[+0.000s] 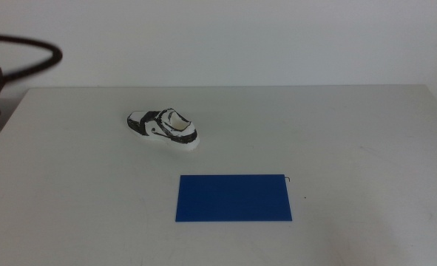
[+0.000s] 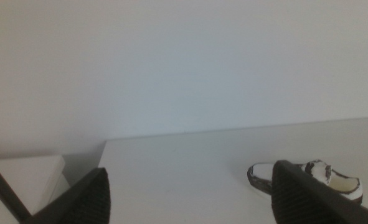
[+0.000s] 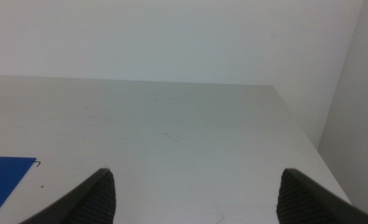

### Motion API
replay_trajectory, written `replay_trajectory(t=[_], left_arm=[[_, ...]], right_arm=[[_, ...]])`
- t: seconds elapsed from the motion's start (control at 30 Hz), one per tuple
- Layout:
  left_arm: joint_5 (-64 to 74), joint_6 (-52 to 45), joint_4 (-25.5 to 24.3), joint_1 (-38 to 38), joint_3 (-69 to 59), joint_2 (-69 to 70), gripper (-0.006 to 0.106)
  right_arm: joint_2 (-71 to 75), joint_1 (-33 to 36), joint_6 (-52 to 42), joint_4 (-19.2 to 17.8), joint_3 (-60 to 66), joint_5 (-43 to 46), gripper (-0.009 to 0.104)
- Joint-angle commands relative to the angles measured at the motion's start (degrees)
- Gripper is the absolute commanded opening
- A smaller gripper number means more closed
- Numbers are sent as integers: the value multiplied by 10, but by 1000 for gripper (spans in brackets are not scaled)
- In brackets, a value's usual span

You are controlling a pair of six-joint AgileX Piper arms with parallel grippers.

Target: Use one arm to grab the shoe from the table and place it on the mat.

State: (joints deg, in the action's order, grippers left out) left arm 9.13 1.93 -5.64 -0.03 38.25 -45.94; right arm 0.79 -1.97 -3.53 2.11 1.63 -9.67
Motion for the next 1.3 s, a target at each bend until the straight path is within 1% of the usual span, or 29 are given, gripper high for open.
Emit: replay_trajectory(t=[0.0,0.23,0.43,0.6,0.67,0.7,0.83,1.1,1.2,1.27], left_arm=[[-9,13,8,-3,44,-20,86],[22,18,9,-6,93,-82,86],[93,27,26,-6,133,-128,86],[216,15,32,-6,232,-196,86],[260,5,47,-7,271,-225,86],[280,3,56,-10,292,-241,86],[322,14,56,-45,359,-300,86],[346,117,-2,-129,469,-422,86],[382,156,-1,-142,525,-474,86],[405,166,2,-149,564,-509,86]], right_arm=[[12,-3,-7,-5,-5,45,66],[12,-3,-7,-5,-5,45,66],[12,-3,-7,-5,-5,45,66],[12,-3,-7,-5,-5,45,66],[12,-3,-7,-5,-5,45,66],[12,-3,-7,-5,-5,45,66],[12,-3,-7,-5,-5,45,66],[12,-3,-7,-5,-5,45,66],[12,-3,-7,-5,-5,45,66],[12,-3,-7,-5,-5,45,66]])
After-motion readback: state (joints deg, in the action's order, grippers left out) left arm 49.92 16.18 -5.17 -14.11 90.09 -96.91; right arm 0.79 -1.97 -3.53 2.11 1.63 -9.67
